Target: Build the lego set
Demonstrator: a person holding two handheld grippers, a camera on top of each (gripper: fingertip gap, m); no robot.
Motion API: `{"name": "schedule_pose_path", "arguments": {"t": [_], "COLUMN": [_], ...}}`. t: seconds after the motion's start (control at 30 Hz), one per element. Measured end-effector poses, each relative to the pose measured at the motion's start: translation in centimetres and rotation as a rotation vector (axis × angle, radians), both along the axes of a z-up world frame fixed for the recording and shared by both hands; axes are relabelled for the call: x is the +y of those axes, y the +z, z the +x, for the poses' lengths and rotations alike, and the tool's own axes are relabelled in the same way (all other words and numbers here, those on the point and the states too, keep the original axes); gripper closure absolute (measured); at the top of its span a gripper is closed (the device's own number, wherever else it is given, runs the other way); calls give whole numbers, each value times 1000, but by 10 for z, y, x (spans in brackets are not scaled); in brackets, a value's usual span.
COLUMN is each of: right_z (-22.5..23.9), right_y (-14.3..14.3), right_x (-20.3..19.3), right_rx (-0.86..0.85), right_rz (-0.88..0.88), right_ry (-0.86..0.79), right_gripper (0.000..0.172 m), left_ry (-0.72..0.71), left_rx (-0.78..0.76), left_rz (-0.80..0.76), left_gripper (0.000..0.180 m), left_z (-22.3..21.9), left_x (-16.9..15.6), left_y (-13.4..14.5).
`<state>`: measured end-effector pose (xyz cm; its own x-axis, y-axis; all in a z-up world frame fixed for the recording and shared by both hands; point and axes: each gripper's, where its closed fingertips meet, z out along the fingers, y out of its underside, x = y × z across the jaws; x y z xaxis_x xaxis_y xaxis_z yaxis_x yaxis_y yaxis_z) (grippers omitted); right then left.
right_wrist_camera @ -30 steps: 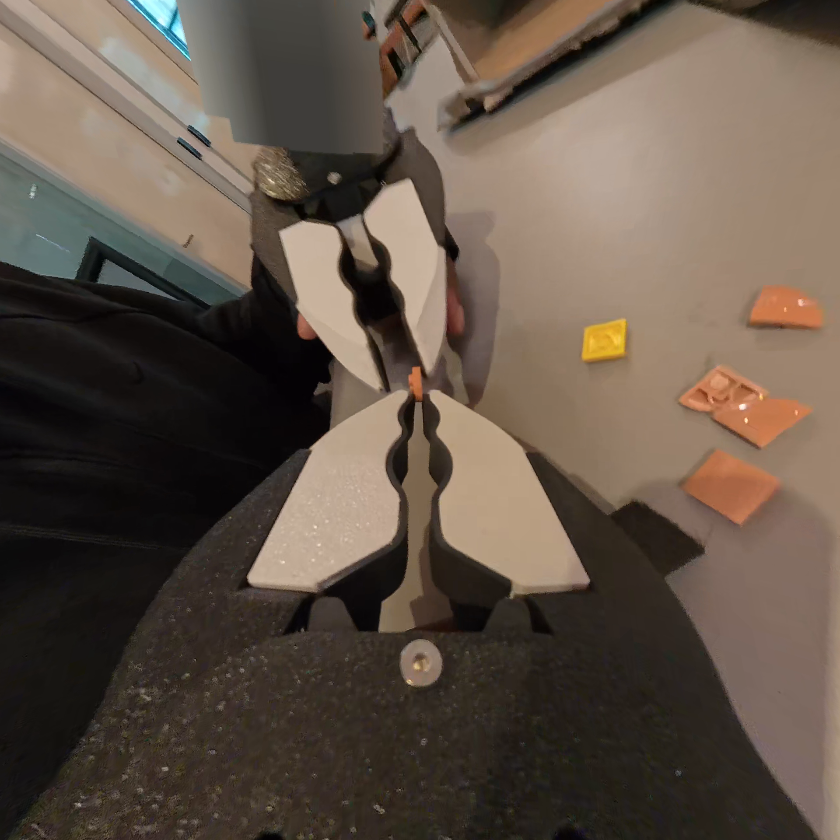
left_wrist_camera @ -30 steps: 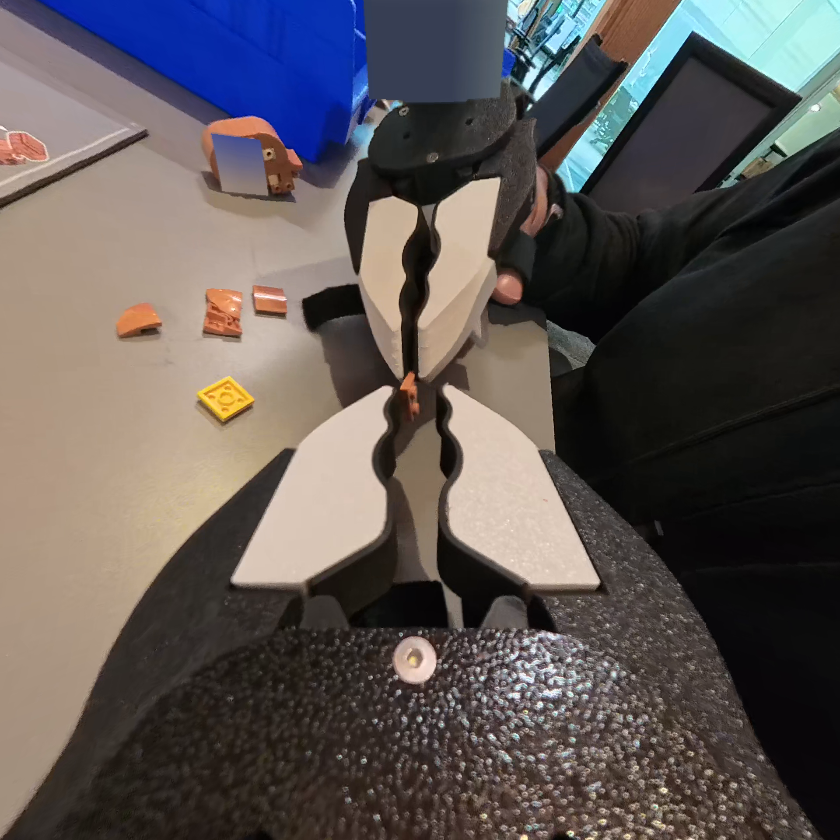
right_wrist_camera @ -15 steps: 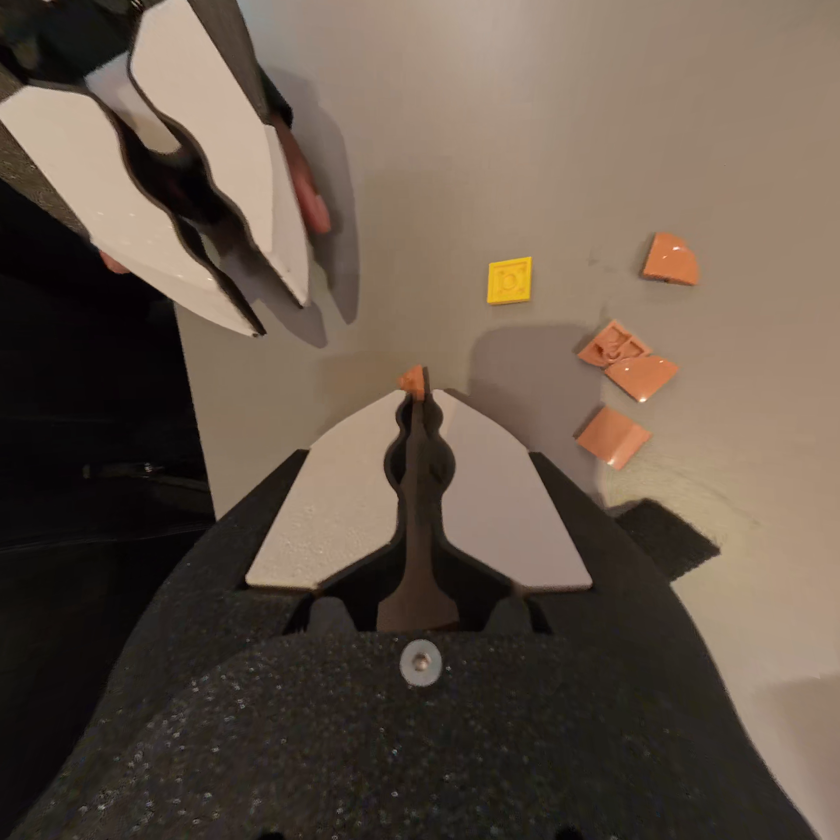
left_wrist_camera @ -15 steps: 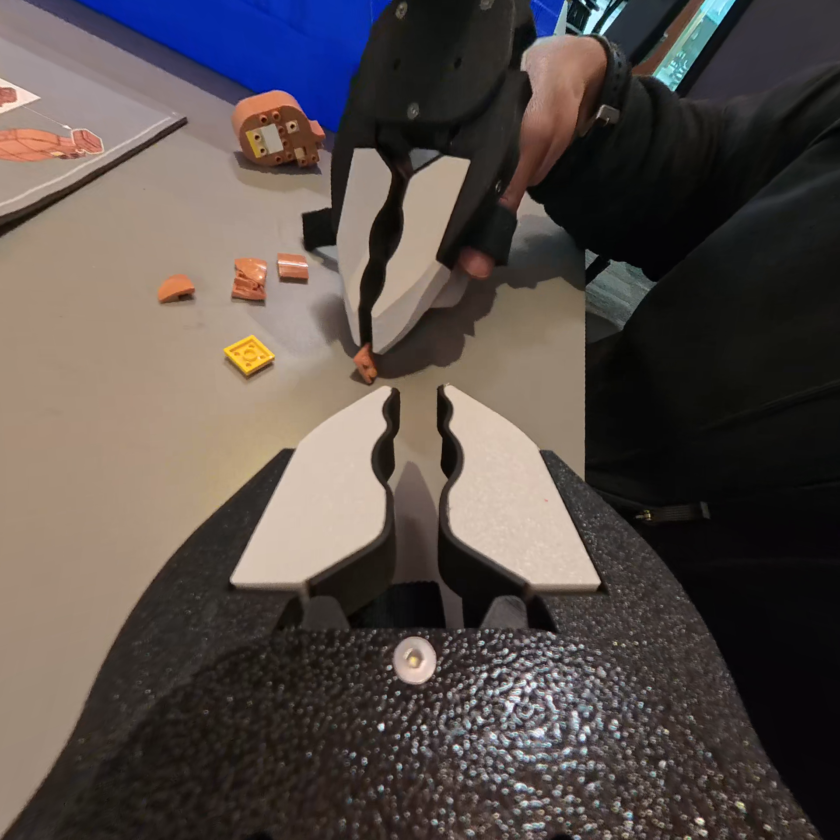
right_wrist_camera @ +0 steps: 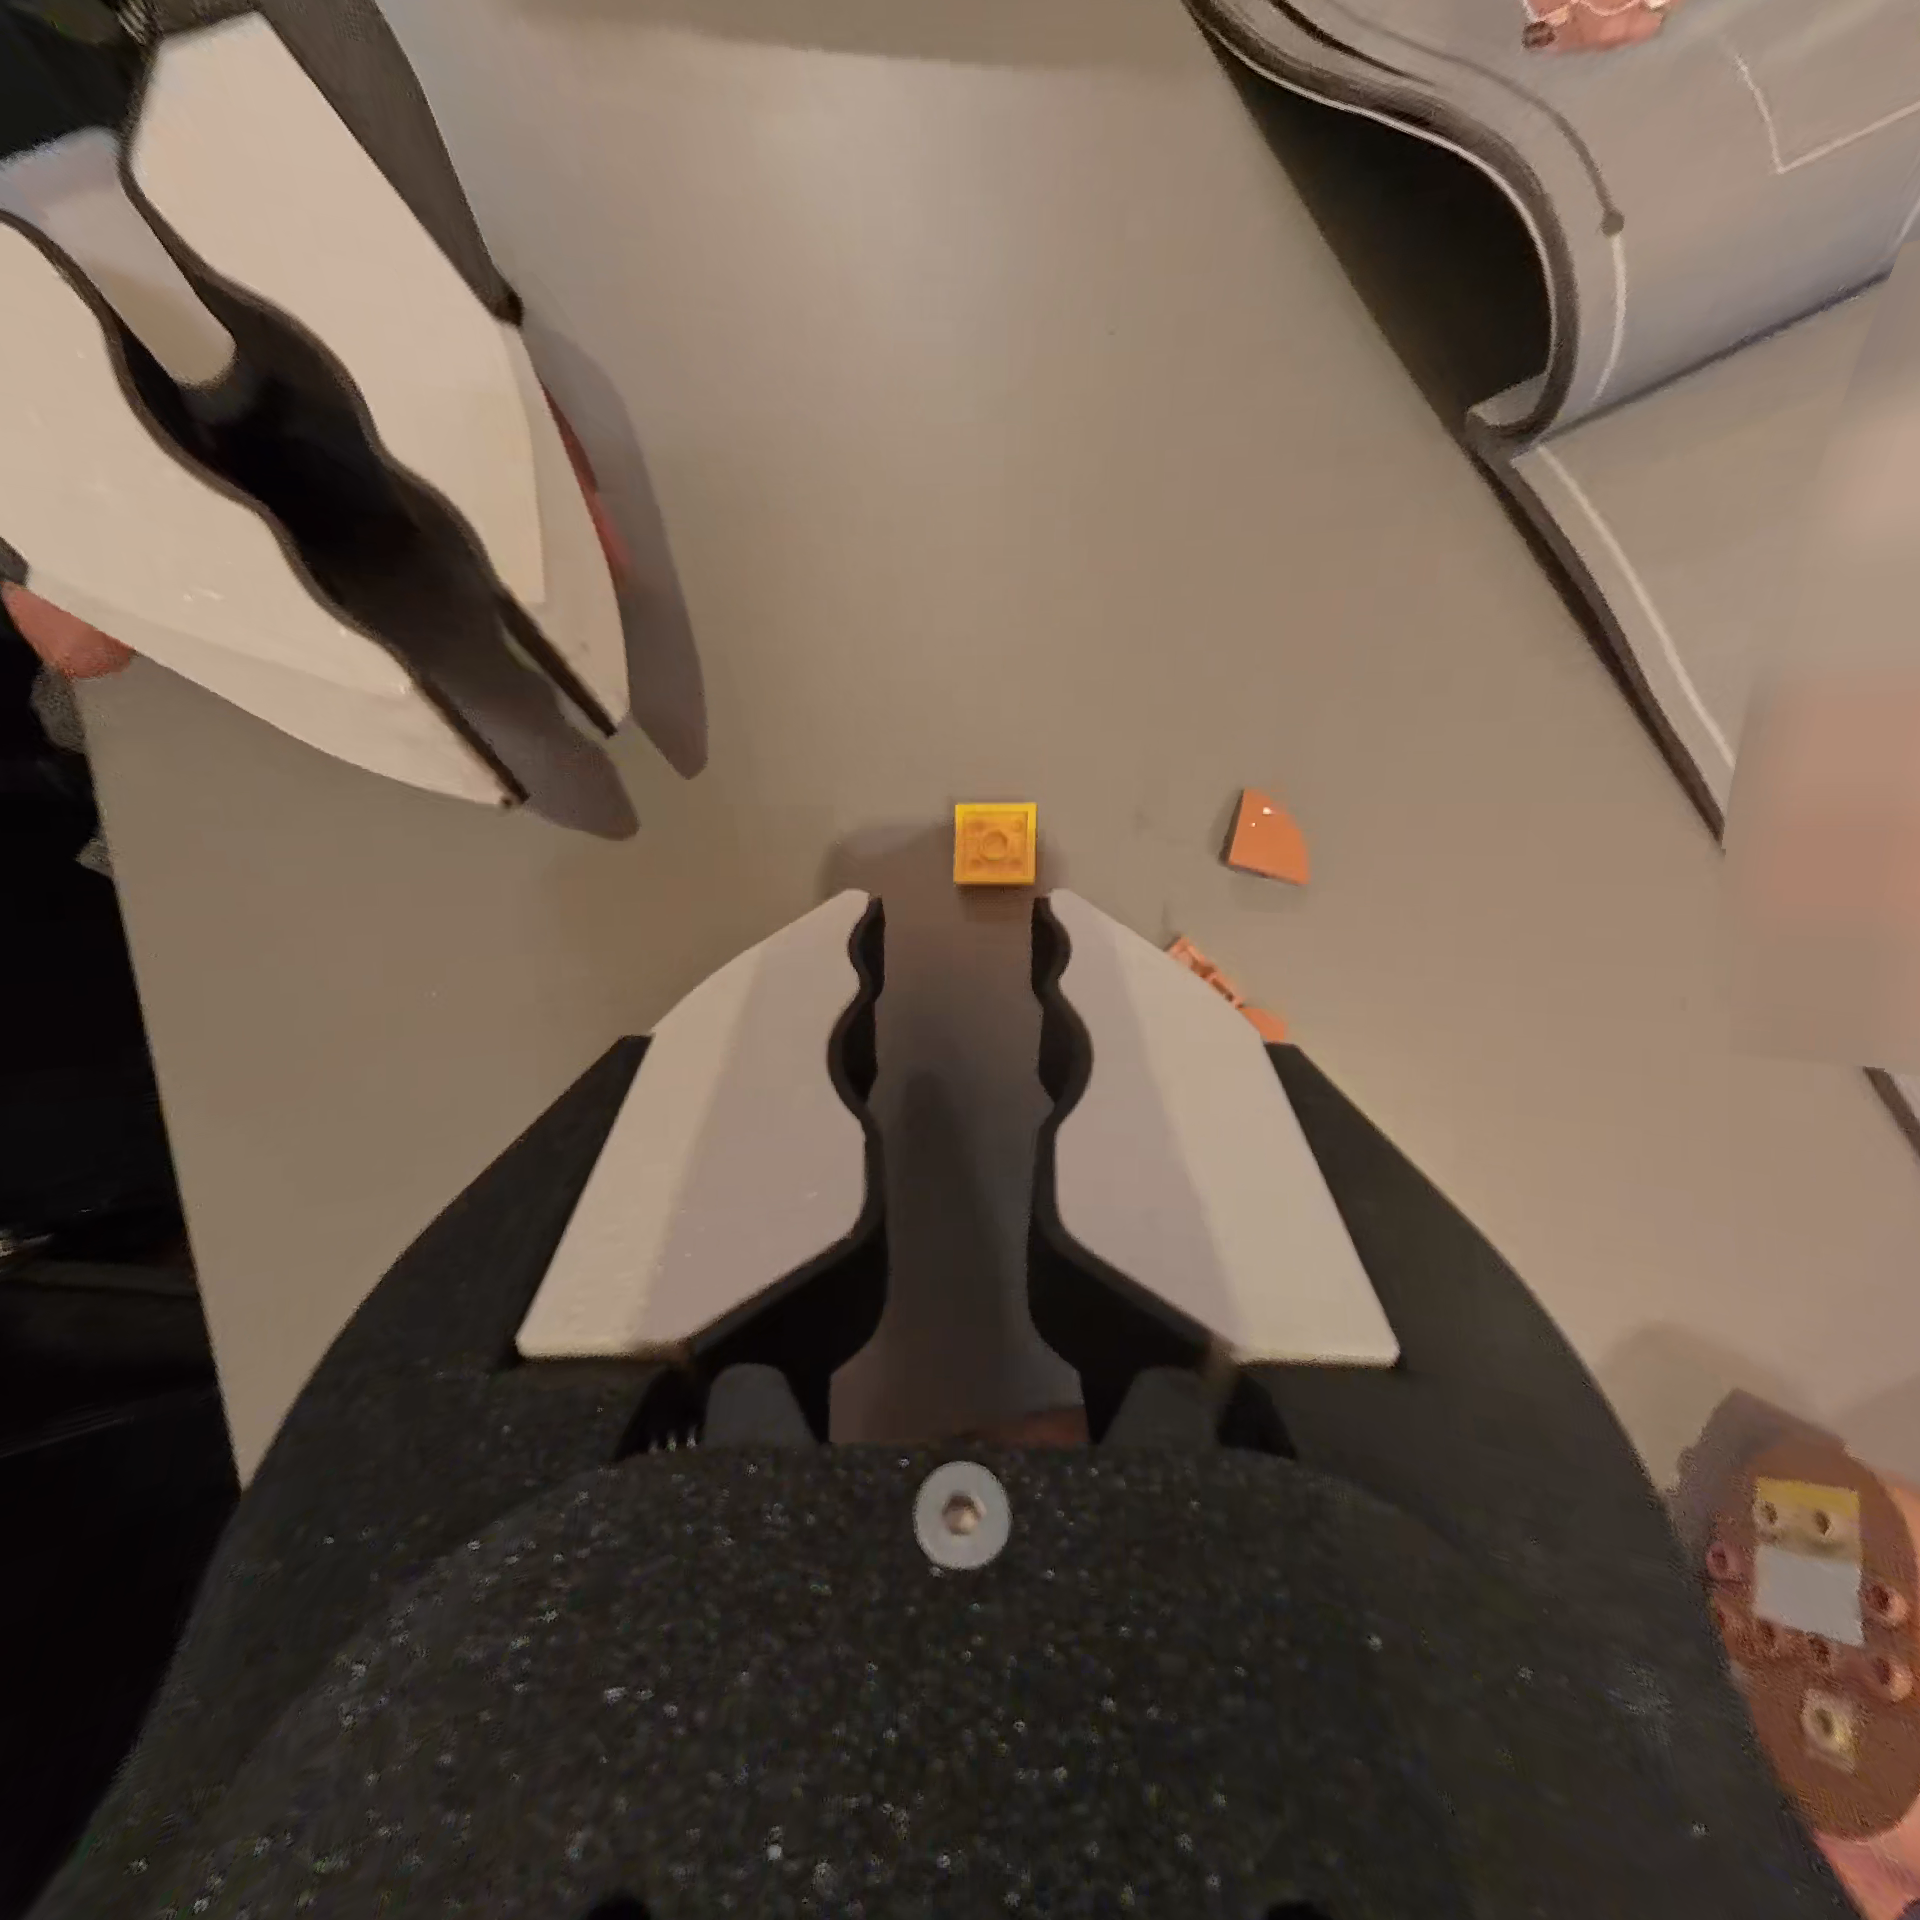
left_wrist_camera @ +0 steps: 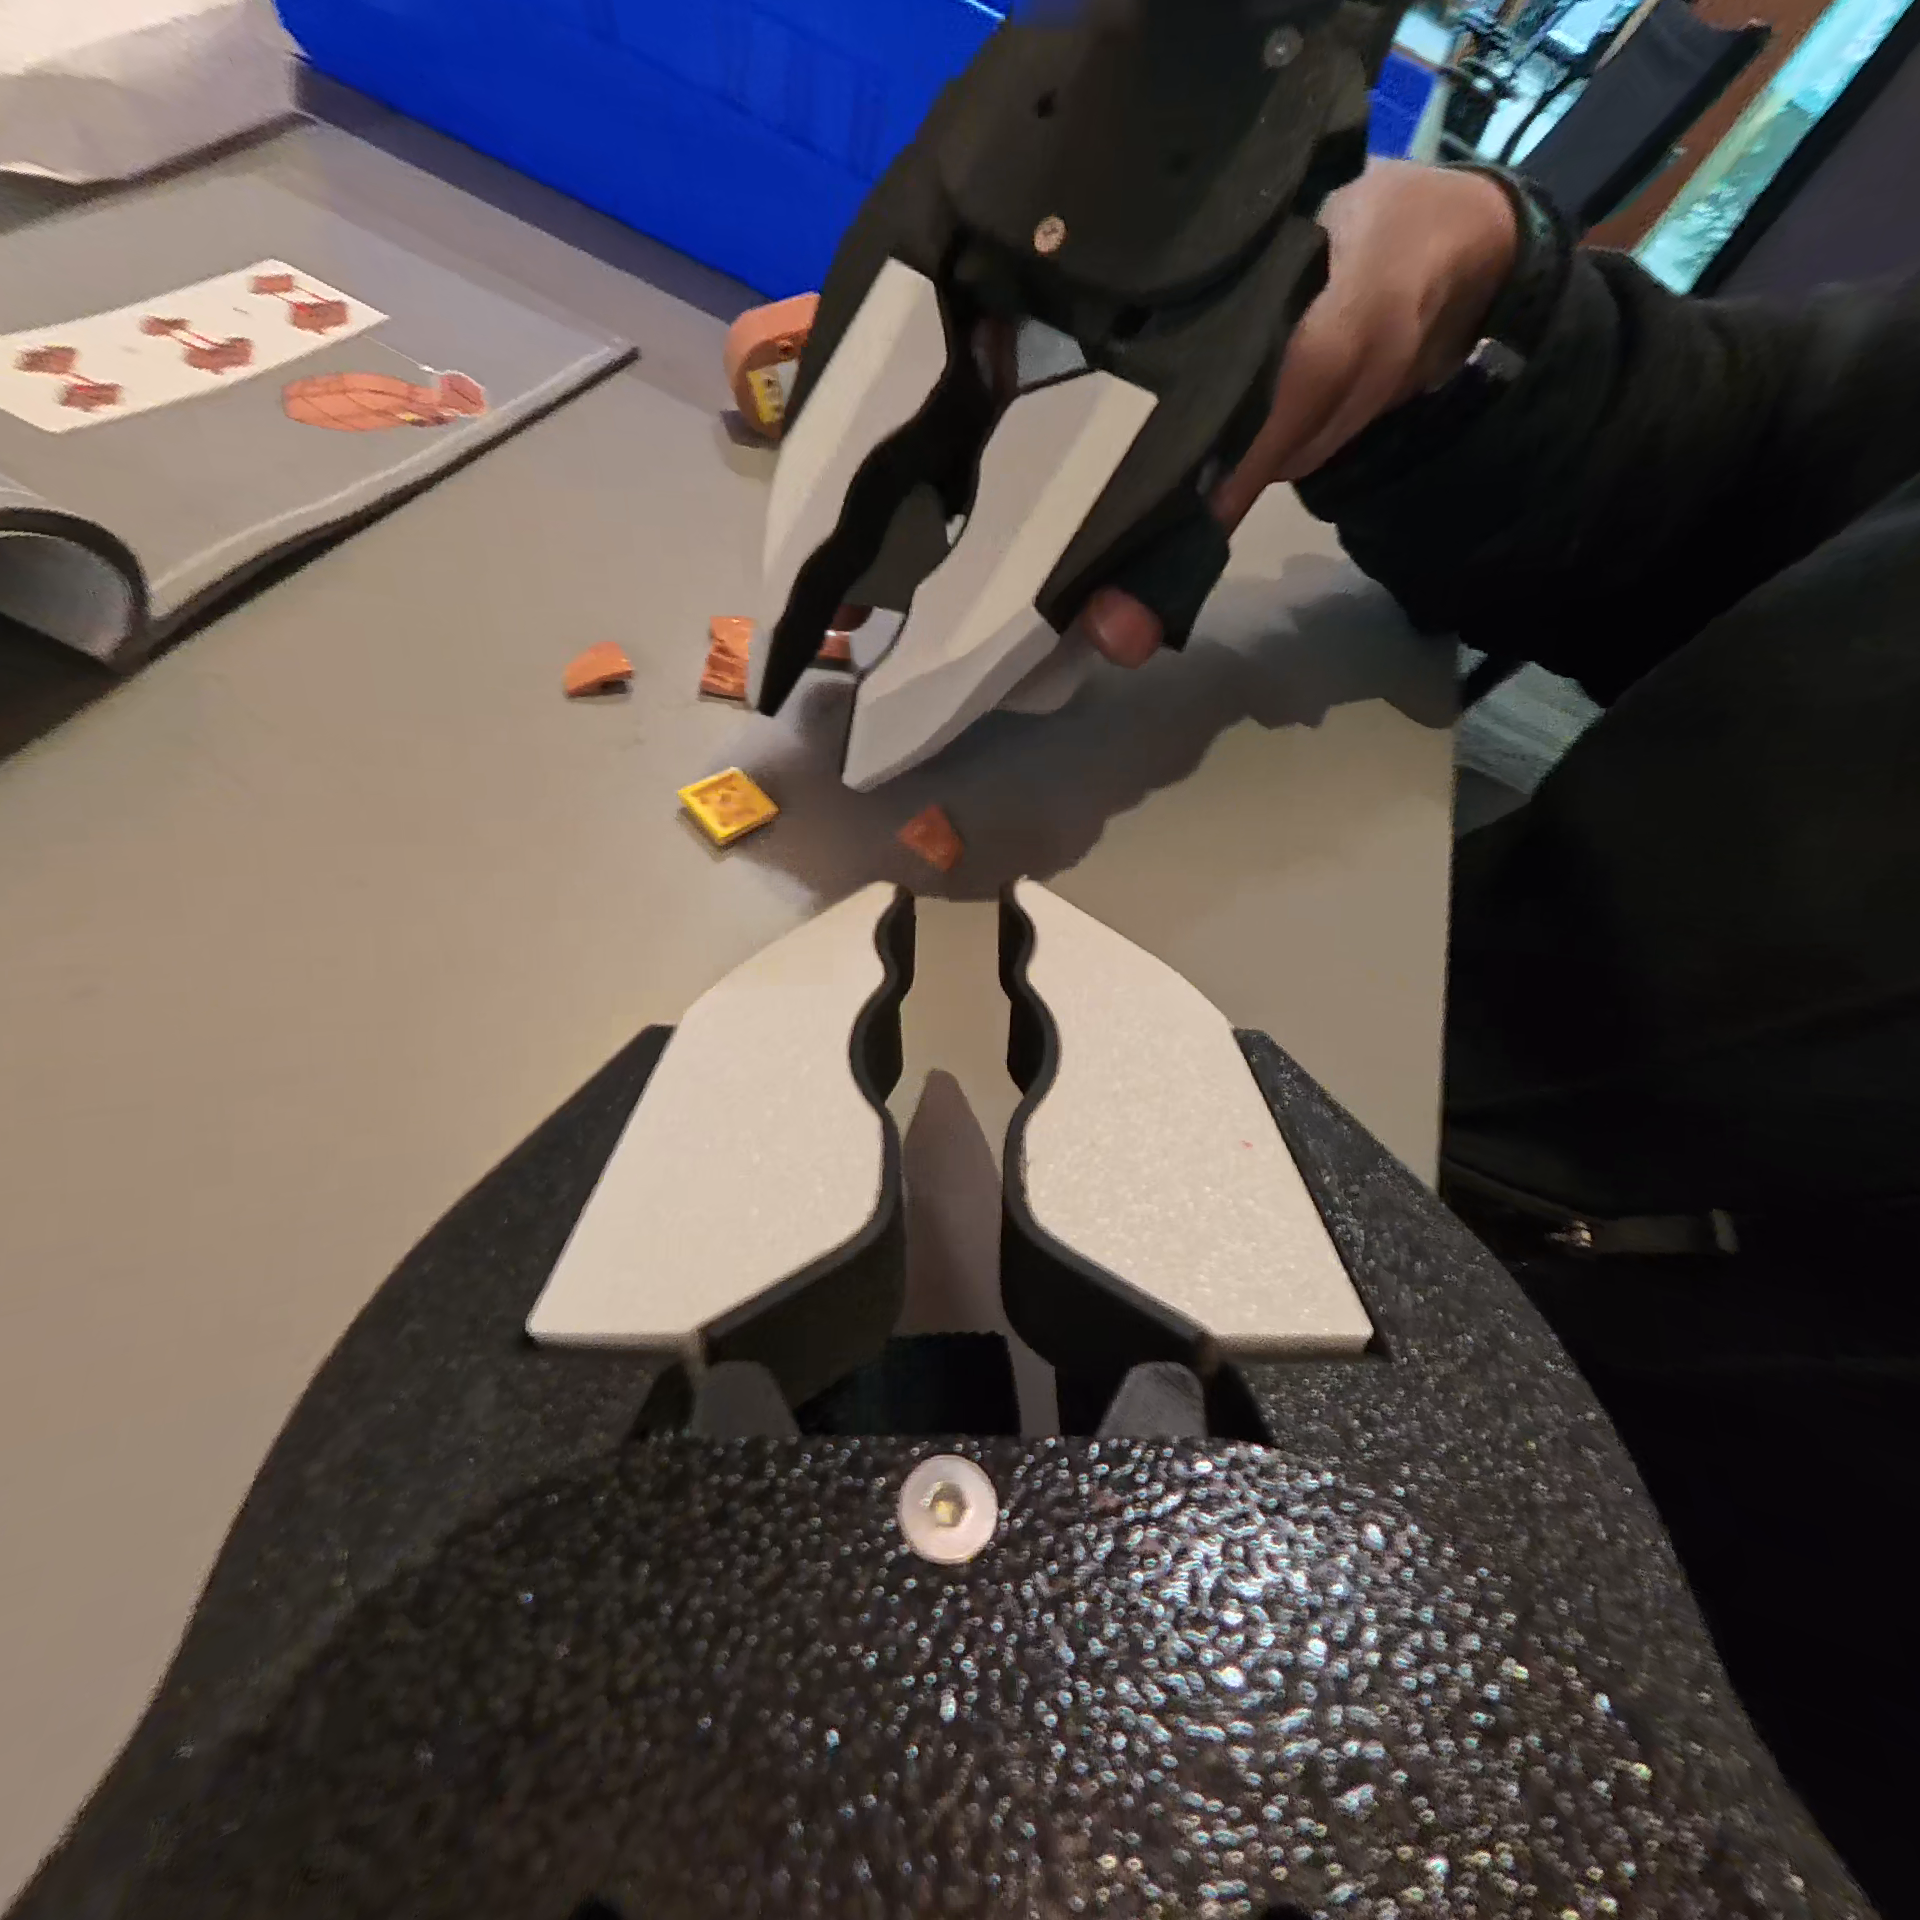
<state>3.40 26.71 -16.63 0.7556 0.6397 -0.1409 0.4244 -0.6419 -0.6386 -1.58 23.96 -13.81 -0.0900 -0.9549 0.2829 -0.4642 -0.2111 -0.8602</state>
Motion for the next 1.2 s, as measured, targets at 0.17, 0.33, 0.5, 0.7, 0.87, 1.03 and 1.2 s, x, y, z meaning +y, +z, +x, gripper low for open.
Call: {"name": "schedule_pose_path", "arguments": {"t": [0.17,0.33,0.5,0.7,0.87,1.03,1.2], "right_z": [-2,-1,-5,-5,-5,-10,-28], "right_y": [-5,-6,-9,-16,-16,-10,16], "right_x": [6,9,10,14,17,13,0], "right_rx": [-37,-36,-63,-115,-107,7,357], "right_rz": [32,48,62,70,79,38,-97], "right_ry": [13,14,35,33,31,36,62], "right_gripper": [143,141,139,140,155,155,156], "left_ry": [99,126,127,122,123,107,28], "left_rx": [-21,-65,-76,-87,-99,-93,-166], "left_rz": [91,34,-12,-38,-67,-72,102], "left_gripper": [165,166,166,167,167,167,165], "left_z": [-6,-8,-9,-10,-11,-10,-6], "left_x": [17,22,24,25,26,25,21], "left_y": [3,9,11,12,14,13,23]}}
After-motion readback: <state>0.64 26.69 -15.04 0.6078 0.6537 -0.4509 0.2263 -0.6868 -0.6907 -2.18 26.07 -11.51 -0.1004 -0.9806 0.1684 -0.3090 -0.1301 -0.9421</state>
